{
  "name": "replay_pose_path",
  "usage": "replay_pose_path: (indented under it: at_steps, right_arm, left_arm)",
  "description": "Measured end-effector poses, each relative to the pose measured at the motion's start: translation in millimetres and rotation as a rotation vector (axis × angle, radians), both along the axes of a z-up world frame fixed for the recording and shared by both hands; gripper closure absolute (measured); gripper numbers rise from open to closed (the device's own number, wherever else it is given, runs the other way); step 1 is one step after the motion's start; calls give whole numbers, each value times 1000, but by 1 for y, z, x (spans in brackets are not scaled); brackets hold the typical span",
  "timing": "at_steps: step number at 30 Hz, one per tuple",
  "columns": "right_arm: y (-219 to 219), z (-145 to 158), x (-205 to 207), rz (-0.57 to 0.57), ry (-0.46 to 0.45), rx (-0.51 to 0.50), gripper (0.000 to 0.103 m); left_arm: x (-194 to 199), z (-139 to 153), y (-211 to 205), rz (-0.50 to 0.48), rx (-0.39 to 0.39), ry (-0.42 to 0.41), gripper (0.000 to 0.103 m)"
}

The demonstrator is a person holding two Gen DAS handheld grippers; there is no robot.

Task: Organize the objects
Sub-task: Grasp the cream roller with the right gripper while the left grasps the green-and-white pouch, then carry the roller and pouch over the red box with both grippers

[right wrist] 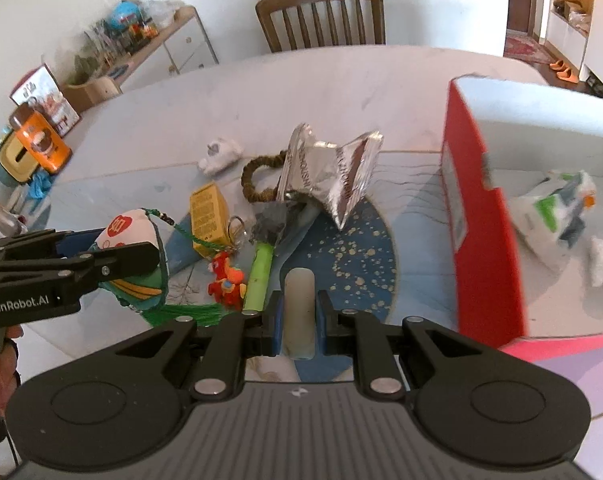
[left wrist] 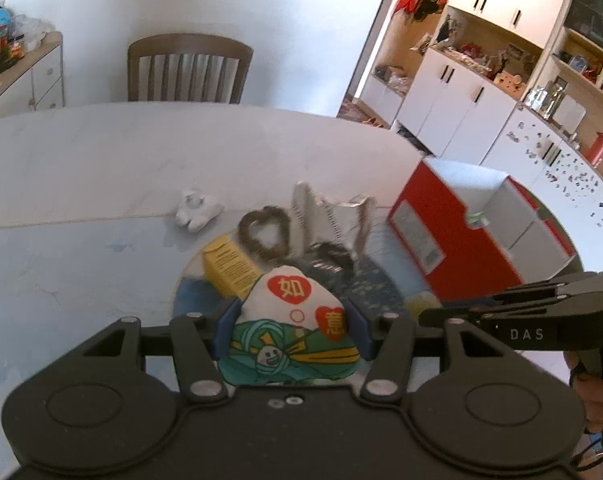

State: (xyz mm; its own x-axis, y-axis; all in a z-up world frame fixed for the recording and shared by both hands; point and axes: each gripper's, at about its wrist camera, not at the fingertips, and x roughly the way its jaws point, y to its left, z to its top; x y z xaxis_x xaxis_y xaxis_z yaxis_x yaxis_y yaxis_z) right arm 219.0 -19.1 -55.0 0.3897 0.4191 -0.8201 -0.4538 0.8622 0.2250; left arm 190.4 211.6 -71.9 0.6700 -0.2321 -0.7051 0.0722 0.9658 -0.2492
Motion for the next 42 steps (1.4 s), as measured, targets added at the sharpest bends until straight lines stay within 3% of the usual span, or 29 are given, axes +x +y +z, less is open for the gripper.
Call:
replay_pose_path:
  at_steps: [12,19,42]
  right_arm:
    - [-59,47,0,-30,-56,36,88]
    - [-102,64,9,-59,-105,34,88]
    - [-246,61,82,-189,-140,-26,88]
  left_arm:
    - [10,54,-42,-51,-42,-25,47]
    - [26,79,-82,-112,-23,-69,47]
    - [93,102,-241,-300,34,-124,47]
